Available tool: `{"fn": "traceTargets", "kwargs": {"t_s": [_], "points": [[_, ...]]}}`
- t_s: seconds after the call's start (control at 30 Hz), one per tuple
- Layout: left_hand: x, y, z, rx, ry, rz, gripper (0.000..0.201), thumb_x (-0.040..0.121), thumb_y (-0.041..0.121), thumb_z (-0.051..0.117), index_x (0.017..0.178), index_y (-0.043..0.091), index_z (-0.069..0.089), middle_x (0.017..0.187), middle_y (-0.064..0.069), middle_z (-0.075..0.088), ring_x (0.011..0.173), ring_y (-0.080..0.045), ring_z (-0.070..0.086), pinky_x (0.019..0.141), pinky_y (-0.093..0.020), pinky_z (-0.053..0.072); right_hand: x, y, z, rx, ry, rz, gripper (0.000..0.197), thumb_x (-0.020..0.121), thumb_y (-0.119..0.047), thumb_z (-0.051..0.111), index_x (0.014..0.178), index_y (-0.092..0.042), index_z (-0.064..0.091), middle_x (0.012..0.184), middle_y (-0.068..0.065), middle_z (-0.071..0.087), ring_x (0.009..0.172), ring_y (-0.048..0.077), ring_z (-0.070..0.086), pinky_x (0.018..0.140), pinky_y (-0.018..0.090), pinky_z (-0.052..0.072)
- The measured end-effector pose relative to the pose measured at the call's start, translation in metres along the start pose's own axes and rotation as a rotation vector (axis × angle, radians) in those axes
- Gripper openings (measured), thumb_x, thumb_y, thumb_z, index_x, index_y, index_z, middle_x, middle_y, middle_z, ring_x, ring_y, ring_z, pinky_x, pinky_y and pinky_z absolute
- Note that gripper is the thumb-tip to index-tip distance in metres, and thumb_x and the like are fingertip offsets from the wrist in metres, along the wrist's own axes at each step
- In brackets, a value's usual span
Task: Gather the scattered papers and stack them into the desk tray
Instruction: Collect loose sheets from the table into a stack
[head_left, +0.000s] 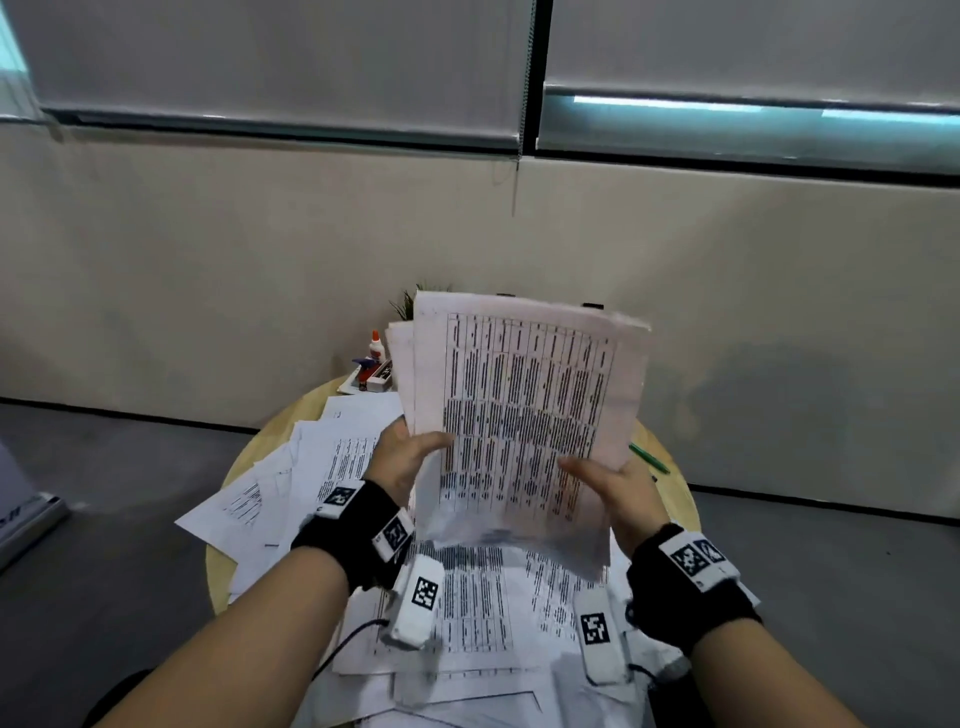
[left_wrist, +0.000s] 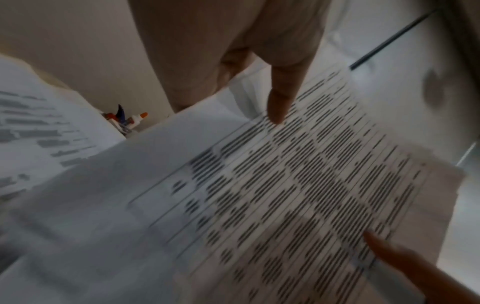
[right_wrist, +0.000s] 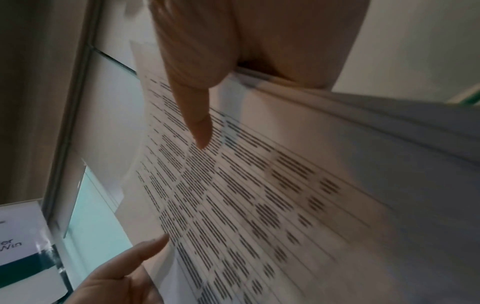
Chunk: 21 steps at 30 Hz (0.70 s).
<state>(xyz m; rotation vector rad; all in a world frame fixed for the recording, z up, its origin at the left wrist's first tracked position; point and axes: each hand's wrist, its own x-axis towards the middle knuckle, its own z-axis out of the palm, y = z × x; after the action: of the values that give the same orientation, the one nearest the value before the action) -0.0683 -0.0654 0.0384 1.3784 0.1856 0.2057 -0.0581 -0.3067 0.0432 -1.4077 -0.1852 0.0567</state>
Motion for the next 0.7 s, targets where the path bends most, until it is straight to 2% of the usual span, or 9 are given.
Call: {"fn": "traceTargets", "kwargs": {"t_s": [0.07, 0.17, 0.23, 0.33, 0.4, 0.47, 0.5, 0.6, 0.7], "points": [[-0.003, 0.002, 0.001, 0.002, 0.004, 0.001, 0.026, 0.078, -0.003, 0.067, 0.1, 0.013, 0.064, 0.092, -0.002, 0.073, 0.096, -0.025, 0.065, 0.097, -0.04, 0.046, 0.001, 0.0, 0.0, 0.03, 0.034, -0.026, 0.023, 0.073, 0.0, 0.074, 0.092, -0.013, 0.072, 0.095, 0.006, 0.075, 0.092, 0.022, 0.07, 0.086, 0.035, 0.052], [-0.006, -0.007, 0.001, 0.052, 0.001, -0.048, 0.025, 0.08, 0.004, 0.069, 0.102, 0.014, 0.063, 0.105, -0.007, 0.07, 0.104, -0.028, 0.063, 0.102, -0.045, 0.044, -0.003, 0.008, 0.0, 0.031, 0.076, -0.002, 0.024, 0.072, 0.0, 0.075, 0.092, -0.011, 0.072, 0.093, 0.006, 0.075, 0.089, 0.021, 0.071, 0.085, 0.036, 0.052], [-0.01, -0.013, 0.004, 0.064, -0.005, -0.075, 0.027, 0.078, 0.008, 0.072, 0.102, 0.015, 0.062, 0.108, -0.007, 0.069, 0.107, -0.027, 0.062, 0.103, -0.043, 0.043, -0.004, 0.016, 0.0, 0.021, 0.11, 0.026, 0.027, 0.071, 0.003, 0.076, 0.093, -0.01, 0.071, 0.091, 0.006, 0.075, 0.087, 0.022, 0.071, 0.083, 0.037, 0.054], [-0.02, -0.014, 0.014, 0.012, -0.004, -0.064, 0.027, 0.08, 0.009, 0.069, 0.105, 0.012, 0.061, 0.105, -0.007, 0.068, 0.104, -0.024, 0.062, 0.091, -0.031, 0.047, -0.006, 0.02, 0.004, 0.036, 0.143, 0.05, 0.026, 0.072, 0.004, 0.074, 0.097, -0.003, 0.07, 0.093, 0.013, 0.074, 0.087, 0.029, 0.07, 0.083, 0.042, 0.056], [-0.024, -0.01, 0.02, -0.028, 0.023, -0.02, 0.028, 0.081, 0.01, 0.068, 0.109, 0.008, 0.061, 0.1, -0.006, 0.068, 0.098, -0.019, 0.062, 0.088, -0.029, 0.045, -0.007, 0.016, 0.006, 0.065, 0.133, 0.032, 0.022, 0.074, 0.003, 0.073, 0.094, -0.006, 0.07, 0.089, 0.009, 0.075, 0.082, 0.024, 0.071, 0.077, 0.037, 0.057], [-0.025, -0.003, 0.021, -0.043, 0.035, 0.018, 0.026, 0.08, 0.016, 0.07, 0.105, 0.012, 0.063, 0.098, -0.003, 0.07, 0.095, -0.015, 0.063, 0.091, -0.032, 0.044, -0.007, 0.007, 0.006, 0.067, 0.093, -0.02, 0.02, 0.075, 0.0, 0.072, 0.091, -0.012, 0.069, 0.084, 0.001, 0.076, 0.079, 0.014, 0.072, 0.071, 0.027, 0.055], [-0.025, -0.001, 0.021, -0.045, 0.038, 0.03, 0.025, 0.079, 0.018, 0.071, 0.103, 0.015, 0.065, 0.097, -0.001, 0.071, 0.095, -0.013, 0.064, 0.091, -0.032, 0.044, -0.006, 0.003, 0.006, 0.059, 0.077, -0.042, 0.021, 0.075, -0.002, 0.073, 0.092, -0.013, 0.069, 0.086, 0.0, 0.076, 0.08, 0.012, 0.072, 0.073, 0.026, 0.054], [-0.025, 0.003, 0.017, -0.049, 0.017, 0.05, 0.021, 0.076, 0.017, 0.072, 0.097, 0.017, 0.067, 0.088, 0.005, 0.075, 0.087, -0.005, 0.068, 0.088, -0.027, 0.048, -0.006, -0.002, 0.001, 0.032, 0.076, -0.081, 0.021, 0.071, -0.009, 0.078, 0.091, -0.014, 0.072, 0.093, 0.006, 0.076, 0.088, 0.019, 0.071, 0.084, 0.037, 0.054], [-0.024, 0.003, 0.014, -0.01, -0.041, 0.028, 0.036, 0.067, 0.028, 0.075, 0.101, 0.015, 0.069, 0.097, 0.003, 0.075, 0.098, -0.011, 0.067, 0.097, -0.036, 0.046, -0.006, 0.002, -0.004, 0.047, 0.092, -0.073, 0.029, 0.06, -0.022, 0.086, 0.086, -0.016, 0.076, 0.094, 0.009, 0.075, 0.091, 0.025, 0.071, 0.087, 0.044, 0.052]]}}
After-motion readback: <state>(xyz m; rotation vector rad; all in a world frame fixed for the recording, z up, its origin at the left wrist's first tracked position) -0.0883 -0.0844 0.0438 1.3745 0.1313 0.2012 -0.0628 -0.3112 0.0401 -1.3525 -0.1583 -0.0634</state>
